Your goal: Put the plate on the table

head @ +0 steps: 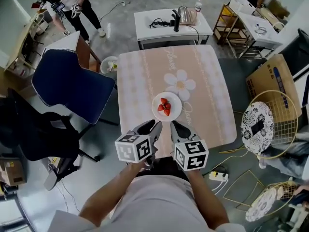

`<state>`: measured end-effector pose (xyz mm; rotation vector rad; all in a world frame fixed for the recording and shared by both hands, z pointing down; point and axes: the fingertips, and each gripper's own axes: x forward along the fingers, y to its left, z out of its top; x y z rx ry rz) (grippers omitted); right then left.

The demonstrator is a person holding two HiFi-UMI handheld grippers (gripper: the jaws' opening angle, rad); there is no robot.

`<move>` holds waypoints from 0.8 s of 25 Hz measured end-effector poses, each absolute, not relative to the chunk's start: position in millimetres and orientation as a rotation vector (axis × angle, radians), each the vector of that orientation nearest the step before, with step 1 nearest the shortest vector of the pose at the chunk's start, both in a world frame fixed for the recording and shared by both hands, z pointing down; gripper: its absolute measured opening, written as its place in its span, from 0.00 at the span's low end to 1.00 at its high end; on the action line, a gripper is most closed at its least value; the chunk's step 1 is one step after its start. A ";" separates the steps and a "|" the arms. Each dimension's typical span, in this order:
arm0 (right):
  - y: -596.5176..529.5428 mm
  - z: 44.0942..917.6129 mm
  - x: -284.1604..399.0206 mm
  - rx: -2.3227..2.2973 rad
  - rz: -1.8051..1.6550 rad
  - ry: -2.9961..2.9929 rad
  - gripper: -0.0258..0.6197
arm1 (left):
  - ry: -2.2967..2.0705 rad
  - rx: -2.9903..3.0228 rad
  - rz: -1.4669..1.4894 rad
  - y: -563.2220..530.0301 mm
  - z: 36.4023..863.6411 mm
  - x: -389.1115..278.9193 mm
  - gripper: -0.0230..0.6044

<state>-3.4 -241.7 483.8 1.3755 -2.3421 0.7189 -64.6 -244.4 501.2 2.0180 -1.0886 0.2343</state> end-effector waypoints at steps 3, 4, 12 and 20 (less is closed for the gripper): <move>-232.0 475.8 -6.0 1.407 0.696 -2.341 0.05 | -1.078 2.085 0.238 -234.8 491.1 -61.5 0.23; -228.0 473.9 -6.9 1.416 0.686 -2.339 0.05 | -1.072 2.108 0.241 -230.8 488.3 -60.4 0.23; -191.1 460.5 -15.8 1.474 0.624 -2.325 0.05 | -1.027 2.264 0.276 -196.0 471.7 -63.1 0.20; -166.9 455.9 -25.2 1.501 0.592 -2.322 0.04 | -1.029 2.372 0.250 -175.1 457.6 -67.7 0.05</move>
